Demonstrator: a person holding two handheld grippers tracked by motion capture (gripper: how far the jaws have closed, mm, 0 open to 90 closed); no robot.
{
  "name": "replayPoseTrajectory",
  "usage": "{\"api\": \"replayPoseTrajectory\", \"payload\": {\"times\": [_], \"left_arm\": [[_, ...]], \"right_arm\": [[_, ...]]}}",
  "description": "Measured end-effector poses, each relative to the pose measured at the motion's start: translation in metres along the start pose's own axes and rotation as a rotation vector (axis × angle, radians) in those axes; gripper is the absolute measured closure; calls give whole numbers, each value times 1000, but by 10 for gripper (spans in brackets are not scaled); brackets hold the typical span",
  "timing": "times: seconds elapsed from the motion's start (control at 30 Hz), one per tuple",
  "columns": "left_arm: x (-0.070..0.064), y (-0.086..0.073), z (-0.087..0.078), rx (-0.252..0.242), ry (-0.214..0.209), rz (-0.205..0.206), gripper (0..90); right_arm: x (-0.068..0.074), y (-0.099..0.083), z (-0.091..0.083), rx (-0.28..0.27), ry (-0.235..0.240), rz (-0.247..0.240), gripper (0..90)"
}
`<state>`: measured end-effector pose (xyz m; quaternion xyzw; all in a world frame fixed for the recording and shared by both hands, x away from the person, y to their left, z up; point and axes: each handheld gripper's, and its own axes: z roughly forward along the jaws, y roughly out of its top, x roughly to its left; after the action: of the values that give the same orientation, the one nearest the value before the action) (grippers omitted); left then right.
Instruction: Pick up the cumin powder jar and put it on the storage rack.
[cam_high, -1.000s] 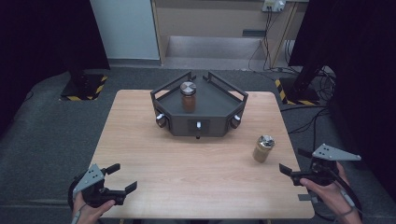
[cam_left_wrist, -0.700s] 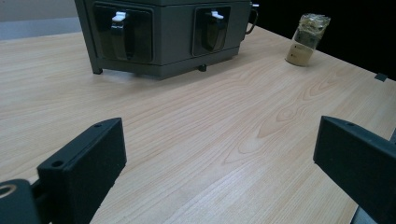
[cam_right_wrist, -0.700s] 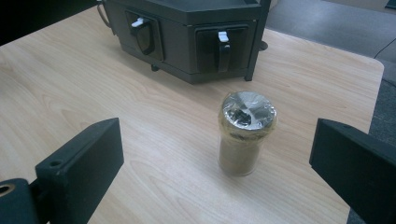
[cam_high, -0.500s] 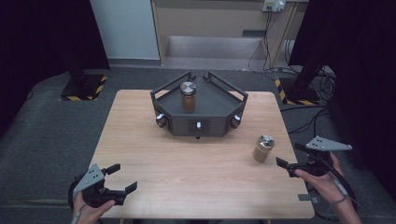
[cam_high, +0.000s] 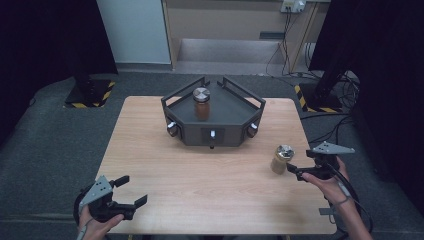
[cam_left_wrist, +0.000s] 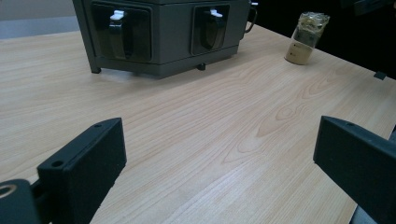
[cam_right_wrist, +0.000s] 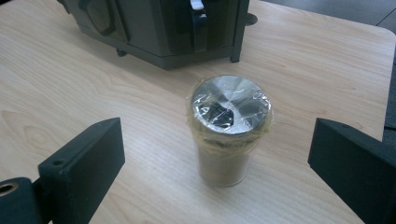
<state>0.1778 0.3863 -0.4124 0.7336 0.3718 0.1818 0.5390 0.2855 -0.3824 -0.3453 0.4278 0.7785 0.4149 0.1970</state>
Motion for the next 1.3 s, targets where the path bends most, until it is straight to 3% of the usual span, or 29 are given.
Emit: {"api": "replayPoseTrajectory", "payload": {"times": [0.4,0.77,1.0,1.13,1.3], "left_arm": [[0,1,0,6,0,3,14],[0,1,0,6,1,2,15],[0,1,1,9,-6,6,15],[1,1,1,12,-5,3,15],[1,2,1,15,-5,5,15]], "right_arm": [[-13,4,38,55,7,25,53],[-14,9,58,73,3,34,76],[-13,12,66,82,-7,19,162],[-14,14,67,84,4,2,305],[-9,16,66,85,-17,-30,323]]}}
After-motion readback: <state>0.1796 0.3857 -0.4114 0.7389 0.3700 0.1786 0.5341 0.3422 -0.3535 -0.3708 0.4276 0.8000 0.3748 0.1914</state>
